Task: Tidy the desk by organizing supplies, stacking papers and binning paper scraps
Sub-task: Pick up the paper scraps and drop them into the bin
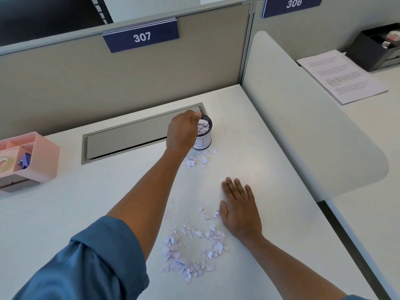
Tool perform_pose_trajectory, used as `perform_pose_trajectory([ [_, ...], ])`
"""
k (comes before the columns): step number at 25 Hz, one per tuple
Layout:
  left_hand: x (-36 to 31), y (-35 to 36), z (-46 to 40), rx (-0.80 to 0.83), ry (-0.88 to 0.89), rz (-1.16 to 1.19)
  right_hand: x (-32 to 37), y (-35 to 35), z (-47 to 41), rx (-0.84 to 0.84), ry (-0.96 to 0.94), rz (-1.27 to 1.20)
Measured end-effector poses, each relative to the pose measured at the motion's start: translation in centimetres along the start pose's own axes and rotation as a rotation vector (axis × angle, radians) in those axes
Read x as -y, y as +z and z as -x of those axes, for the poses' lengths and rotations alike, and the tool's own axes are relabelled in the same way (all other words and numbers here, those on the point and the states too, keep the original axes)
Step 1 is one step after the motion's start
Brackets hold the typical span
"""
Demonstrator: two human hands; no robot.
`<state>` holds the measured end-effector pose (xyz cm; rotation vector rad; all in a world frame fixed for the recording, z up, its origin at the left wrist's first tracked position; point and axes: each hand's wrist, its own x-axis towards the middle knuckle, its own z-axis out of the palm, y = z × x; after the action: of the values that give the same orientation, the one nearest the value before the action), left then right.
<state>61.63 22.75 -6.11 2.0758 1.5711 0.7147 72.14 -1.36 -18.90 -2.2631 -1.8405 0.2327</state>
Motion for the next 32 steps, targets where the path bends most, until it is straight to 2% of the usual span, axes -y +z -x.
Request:
perform_pose_trajectory([
  [6, 1.4, -0.7, 0.4, -0.089, -0.065, 0.112, 0.0, 0.1, -0.1, 0.002, 0.004, -0.006],
  [11, 3.0, -0.7, 4.0, -0.080, -0.126, -0.003, -0.2, 0.2, 0.0, 0.006, 0.000, 0.006],
  [14, 3.4, -0.3, 6.4, -0.024, -0.079, -0.070, -0.1, 0.1, 0.0, 0.006, -0.002, 0.017],
  [20, 0.5, 0.9, 4.6, 0.190, 0.199, -0.269, 0.0, 0.1, 0.0, 0.006, -0.003, 0.007],
  [26, 0.3, 2.3, 2.6, 0.366, 0.188, -0.508, 0.0, 0.3, -0.1, -0.010, 0.000, -0.006],
  [29, -0.2, 2.2, 2.1, 0.388, 0.139, -0.493, -0.1, 0.4, 0.0, -0.019, 0.002, -0.006],
  [32, -0.5, 1.7, 2.6, 0.345, 0.153, -0.421, -0.1, 0.4, -0.1, -0.017, 0.006, -0.004],
])
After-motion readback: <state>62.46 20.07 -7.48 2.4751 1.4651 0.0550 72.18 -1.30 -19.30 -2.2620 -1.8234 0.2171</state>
